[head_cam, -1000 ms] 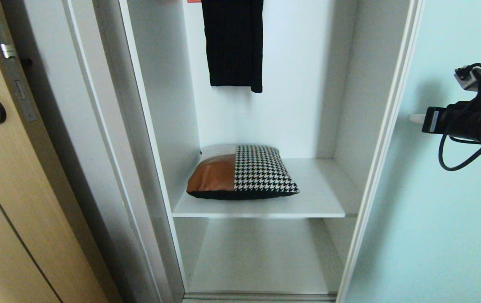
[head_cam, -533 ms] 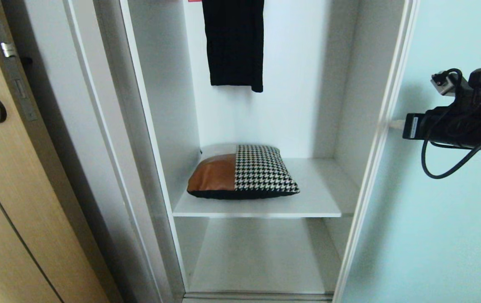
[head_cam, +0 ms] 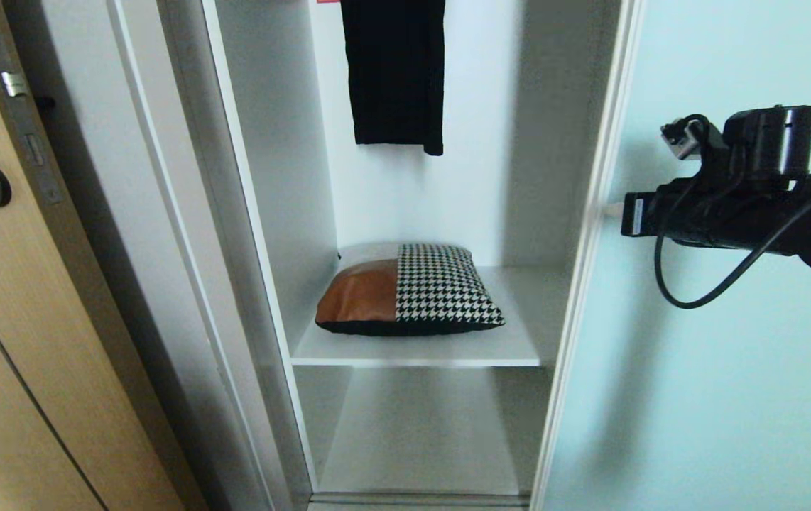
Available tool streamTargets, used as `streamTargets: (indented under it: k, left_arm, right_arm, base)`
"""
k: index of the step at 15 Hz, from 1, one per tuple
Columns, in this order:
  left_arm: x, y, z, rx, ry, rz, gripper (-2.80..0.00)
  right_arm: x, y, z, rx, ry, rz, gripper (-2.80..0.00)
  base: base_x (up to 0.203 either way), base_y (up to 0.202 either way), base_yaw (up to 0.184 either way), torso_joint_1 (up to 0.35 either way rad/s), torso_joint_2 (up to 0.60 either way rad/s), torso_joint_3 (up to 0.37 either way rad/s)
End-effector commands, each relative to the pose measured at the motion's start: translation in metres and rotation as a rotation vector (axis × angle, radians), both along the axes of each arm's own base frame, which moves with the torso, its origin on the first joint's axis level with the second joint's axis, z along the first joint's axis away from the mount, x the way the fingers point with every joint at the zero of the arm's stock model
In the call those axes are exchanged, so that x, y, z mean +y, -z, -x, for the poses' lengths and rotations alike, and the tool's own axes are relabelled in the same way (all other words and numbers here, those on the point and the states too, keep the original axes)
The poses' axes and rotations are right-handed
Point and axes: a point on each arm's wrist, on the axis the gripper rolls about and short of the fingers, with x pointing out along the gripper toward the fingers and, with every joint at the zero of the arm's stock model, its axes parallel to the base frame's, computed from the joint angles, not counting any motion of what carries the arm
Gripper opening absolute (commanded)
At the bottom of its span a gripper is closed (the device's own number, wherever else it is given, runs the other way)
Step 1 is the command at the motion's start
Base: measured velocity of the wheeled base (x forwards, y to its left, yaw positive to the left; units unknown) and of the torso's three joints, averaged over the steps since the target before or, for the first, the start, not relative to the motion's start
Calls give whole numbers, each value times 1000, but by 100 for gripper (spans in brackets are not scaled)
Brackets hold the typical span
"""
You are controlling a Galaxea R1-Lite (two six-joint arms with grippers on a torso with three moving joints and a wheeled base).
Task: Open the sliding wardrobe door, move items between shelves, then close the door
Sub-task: Close the door
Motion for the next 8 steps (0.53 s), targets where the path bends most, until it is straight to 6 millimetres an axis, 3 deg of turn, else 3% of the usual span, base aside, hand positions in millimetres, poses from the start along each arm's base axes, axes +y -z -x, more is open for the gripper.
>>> streamTargets:
  k: [1,6,8]
  left_arm:
    - [0,0,0,3,-1,0,-280]
    - [0,0,0,3,-1,0,-280]
    - [0,0,0,3,-1,0,-280]
  right_arm:
    - [16,3,2,7,-33,4,-280]
    - [60,-2,21,-2,-161,6,-280]
    - [62,-9,33,-16,-169,5,-280]
  base:
    - [0,0,0,0,0,0]
    - [0,0,0,0,0,0]
    - [0,0,0,0,0,0]
